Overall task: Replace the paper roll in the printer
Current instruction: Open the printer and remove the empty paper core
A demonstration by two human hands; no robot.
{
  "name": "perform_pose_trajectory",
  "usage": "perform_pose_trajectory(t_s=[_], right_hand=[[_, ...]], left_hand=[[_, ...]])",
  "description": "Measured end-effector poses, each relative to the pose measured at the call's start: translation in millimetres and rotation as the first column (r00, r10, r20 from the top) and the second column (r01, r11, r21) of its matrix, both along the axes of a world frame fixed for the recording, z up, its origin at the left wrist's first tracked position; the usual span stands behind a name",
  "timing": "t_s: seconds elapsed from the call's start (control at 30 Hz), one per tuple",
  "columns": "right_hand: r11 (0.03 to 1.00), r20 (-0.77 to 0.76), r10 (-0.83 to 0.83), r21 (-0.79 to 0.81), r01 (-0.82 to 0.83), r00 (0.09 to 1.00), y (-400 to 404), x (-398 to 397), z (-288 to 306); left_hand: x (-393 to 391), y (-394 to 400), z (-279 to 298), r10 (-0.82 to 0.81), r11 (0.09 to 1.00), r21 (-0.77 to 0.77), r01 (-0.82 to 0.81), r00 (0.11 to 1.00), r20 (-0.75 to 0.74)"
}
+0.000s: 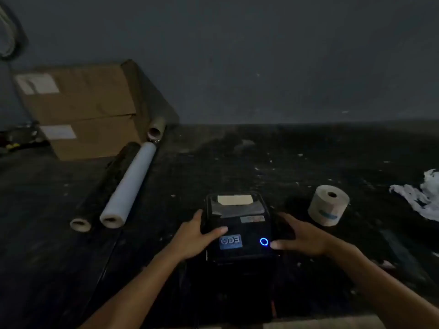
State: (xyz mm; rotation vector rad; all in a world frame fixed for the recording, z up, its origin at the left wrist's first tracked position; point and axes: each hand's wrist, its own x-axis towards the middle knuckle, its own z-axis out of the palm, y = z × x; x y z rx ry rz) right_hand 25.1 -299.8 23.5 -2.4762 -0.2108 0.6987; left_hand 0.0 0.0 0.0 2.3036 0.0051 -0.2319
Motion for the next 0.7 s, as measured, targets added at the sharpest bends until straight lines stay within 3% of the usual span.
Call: perform_pose_trajectory(t_s=[0.07,0.23,0.7], right_hand=[[0.997,-0.048,0.037,0.07,-0.033,0.998,4,-3,-5],[0.99,-0.046,0.055,0.136,-0.048,0.997,14,-9,-24],[0.998,0.012,0.042,0.052,-0.042,0.999,15,-11,-31]], left_hand=[[-7,-4,-7,-0.038,0.998,-0.059,0.036,0.999,-0.038],[-24,-10,-24,-0.076,0.991,-0.111,0.079,0.997,0.028],[-36,-9,-31,-0.094,0.992,-0.085,0.095,0.995,0.013]])
